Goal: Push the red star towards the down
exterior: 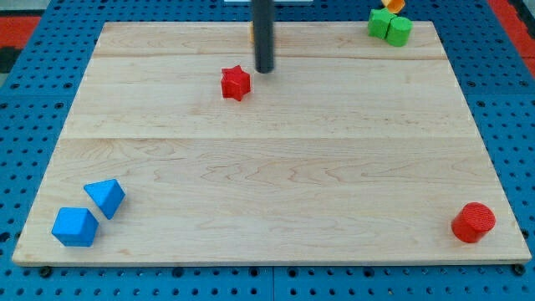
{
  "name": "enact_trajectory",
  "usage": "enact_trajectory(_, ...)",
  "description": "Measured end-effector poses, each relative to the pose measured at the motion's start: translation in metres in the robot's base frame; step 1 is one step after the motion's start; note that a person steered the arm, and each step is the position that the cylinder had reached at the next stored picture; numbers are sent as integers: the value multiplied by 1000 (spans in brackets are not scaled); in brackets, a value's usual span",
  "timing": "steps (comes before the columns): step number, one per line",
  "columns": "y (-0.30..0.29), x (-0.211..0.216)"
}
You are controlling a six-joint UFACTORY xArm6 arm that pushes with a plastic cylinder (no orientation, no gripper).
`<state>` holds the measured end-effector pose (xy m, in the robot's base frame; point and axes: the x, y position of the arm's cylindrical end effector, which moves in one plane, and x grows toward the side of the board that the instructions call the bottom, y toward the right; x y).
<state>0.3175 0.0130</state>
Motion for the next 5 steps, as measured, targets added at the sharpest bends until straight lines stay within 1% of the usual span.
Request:
enact_trajectory(1, -4, 1)
enact_trajectory(2, -51, -59)
enact_trajectory(3, -75, -40)
enact_trajectory(4, -49, -4)
enact_trajectory(5, -56, 42)
